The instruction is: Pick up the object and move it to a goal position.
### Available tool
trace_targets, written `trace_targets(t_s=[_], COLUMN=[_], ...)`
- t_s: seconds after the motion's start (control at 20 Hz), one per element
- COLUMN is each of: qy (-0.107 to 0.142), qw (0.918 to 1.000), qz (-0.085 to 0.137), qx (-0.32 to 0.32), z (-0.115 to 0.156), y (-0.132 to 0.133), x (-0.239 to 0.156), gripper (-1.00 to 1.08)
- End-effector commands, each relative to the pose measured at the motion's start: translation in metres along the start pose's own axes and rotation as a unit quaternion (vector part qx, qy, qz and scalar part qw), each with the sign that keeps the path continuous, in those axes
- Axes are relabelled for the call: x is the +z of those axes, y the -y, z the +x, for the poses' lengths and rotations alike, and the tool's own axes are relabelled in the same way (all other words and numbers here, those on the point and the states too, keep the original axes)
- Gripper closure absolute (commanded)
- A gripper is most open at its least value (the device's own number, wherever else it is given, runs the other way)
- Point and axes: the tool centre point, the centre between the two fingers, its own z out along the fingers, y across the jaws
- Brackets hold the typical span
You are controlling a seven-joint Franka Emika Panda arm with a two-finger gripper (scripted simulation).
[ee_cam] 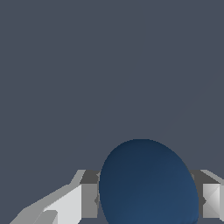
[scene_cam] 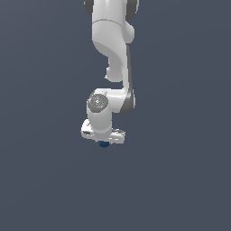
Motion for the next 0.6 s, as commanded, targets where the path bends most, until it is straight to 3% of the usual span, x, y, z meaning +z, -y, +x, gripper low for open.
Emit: trace_targets(t_s=[0.0, 0.55], qy=[-0.001, -0.001], qw=[1.0, 1.0], qz=[0.0, 0.0], qx=[0.0, 0.0], z=[0.004, 0.026], y=[0.0, -0.004], x=[-0.015, -0.117], gripper=[1.08, 1.08])
